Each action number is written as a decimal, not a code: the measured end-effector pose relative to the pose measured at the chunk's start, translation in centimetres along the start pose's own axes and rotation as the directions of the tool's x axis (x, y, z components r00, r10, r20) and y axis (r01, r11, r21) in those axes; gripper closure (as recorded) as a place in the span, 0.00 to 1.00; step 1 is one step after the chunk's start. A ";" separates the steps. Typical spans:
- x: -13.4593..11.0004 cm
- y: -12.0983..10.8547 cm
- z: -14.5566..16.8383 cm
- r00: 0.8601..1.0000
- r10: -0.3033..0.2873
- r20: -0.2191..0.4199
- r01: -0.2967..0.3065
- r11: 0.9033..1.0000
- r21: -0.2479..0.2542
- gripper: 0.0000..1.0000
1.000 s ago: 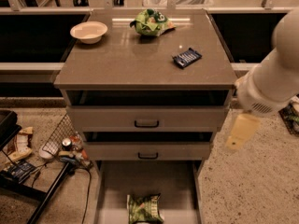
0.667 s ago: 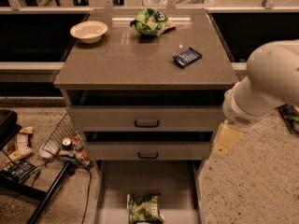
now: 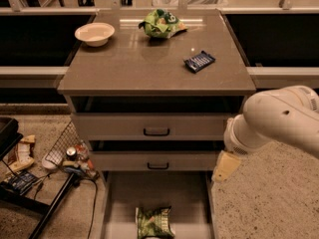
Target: Pick green jalapeno chip bag from bottom drawer and place on counter
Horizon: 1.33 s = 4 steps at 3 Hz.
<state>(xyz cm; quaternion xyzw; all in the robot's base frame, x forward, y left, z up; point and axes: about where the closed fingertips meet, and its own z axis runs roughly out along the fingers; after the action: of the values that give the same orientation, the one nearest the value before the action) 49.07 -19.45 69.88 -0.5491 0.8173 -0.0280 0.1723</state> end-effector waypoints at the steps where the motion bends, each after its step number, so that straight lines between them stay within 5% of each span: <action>1: -0.1 0.0 0.5 1.000 -0.005 0.002 0.005 1.000 0.002 0.00; 2: -0.4 -0.2 1.1 1.000 -0.026 -0.016 0.026 1.000 -0.008 0.00; 4: -1.1 8.9 16.2 0.998 -0.019 0.056 0.029 0.982 -0.188 0.00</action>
Offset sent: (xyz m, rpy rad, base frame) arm 0.0134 0.0070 -0.0162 -0.0423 0.0279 0.0441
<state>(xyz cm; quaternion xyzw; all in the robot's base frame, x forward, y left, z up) 46.58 -12.60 52.89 -0.5732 0.8047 0.0624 0.1411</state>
